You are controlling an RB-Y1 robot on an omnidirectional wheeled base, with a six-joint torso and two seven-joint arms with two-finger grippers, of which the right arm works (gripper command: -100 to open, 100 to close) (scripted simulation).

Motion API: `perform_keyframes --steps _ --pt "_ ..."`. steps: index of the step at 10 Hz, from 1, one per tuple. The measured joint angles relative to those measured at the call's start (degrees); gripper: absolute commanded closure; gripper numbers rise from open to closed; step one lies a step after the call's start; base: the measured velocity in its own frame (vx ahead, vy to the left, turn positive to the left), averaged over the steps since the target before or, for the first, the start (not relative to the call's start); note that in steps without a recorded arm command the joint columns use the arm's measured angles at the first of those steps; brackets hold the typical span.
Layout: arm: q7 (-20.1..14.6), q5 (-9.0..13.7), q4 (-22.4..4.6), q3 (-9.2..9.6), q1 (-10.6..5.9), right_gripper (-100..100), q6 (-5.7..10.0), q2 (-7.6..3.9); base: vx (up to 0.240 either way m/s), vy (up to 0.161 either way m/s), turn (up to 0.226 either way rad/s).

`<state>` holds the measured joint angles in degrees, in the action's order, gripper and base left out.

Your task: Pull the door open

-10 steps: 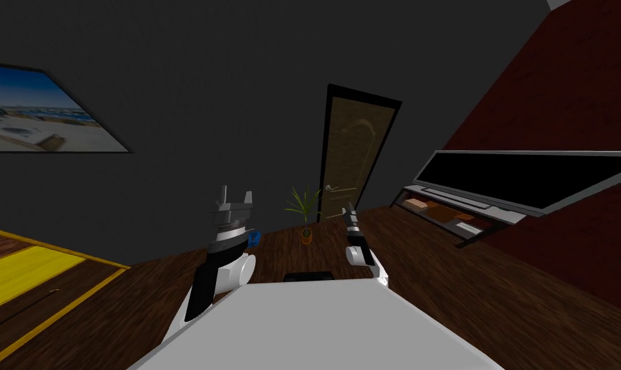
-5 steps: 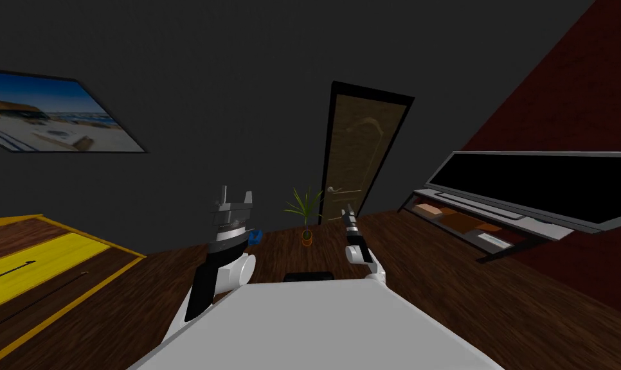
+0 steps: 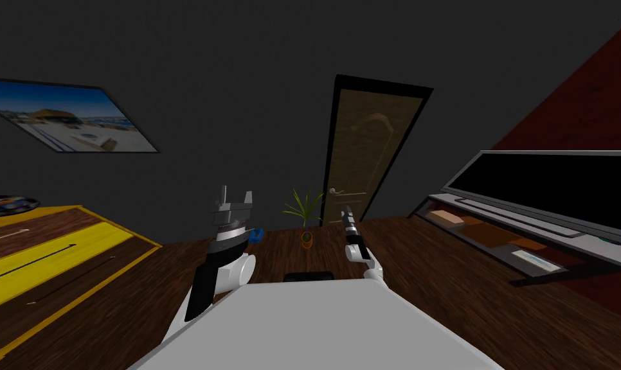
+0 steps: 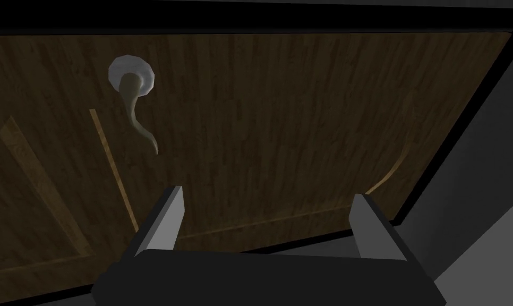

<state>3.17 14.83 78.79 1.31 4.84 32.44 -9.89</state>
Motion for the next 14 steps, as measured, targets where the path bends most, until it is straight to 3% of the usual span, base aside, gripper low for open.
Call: perform_keyframes --steps 3,14 --pt "0.81 1.16 -5.56 0.21 -2.5 -100 0.97 -0.6 0.064 -0.098 0.117" --pt "2.96 4.56 -18.45 0.68 -7.97 -100 2.6 -2.5 0.047 -0.078 0.096"
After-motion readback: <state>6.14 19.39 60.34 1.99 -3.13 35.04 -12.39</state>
